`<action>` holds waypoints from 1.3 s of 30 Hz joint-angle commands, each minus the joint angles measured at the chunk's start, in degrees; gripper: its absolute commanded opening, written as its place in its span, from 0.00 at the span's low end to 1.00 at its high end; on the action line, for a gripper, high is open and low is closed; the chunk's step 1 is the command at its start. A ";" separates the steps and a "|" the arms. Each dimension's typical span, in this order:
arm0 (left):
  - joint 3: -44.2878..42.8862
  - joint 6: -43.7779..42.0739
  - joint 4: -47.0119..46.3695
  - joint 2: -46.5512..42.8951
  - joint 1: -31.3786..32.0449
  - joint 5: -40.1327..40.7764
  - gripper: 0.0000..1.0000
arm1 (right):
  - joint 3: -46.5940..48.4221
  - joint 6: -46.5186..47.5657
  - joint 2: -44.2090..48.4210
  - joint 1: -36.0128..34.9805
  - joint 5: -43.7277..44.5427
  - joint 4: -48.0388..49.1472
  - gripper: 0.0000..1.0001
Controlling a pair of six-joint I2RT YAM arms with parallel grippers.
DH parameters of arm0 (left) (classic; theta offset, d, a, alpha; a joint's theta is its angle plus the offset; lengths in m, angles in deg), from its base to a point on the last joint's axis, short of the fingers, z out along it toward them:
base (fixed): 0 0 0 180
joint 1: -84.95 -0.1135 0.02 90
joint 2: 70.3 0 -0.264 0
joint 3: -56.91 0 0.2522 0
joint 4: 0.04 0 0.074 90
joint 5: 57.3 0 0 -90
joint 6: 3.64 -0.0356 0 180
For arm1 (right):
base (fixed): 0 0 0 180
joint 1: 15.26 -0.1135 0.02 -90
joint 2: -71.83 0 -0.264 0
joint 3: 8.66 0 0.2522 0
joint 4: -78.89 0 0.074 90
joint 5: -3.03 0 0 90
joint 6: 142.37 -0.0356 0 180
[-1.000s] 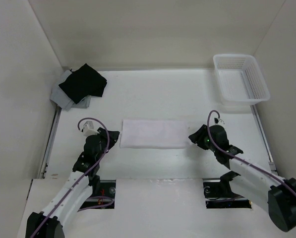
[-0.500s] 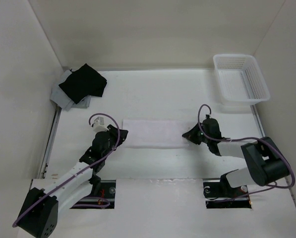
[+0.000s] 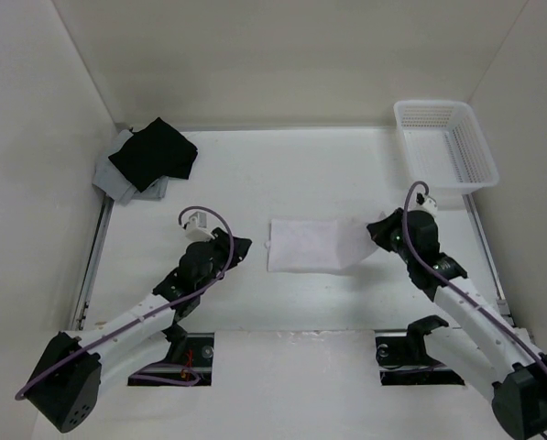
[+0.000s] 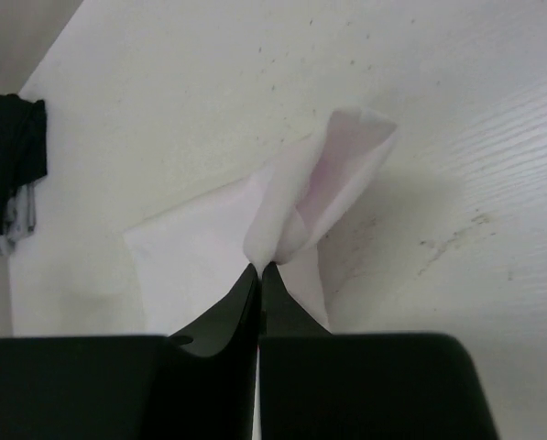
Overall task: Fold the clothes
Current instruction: Fold the tank top
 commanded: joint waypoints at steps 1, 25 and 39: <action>-3.92 -0.42 -4.74 0.07 1.11 0.73 0.30 | 8.64 5.26 -1.77 -4.96 8.51 -9.92 0.00; -0.31 0.28 0.18 -9.87 -5.40 -4.72 0.34 | 40.06 0.25 -38.98 -40.05 20.21 -12.50 0.38; -12.52 -1.30 -20.29 27.99 10.60 -0.15 0.27 | 25.61 2.45 -46.15 -19.22 -11.86 19.68 0.04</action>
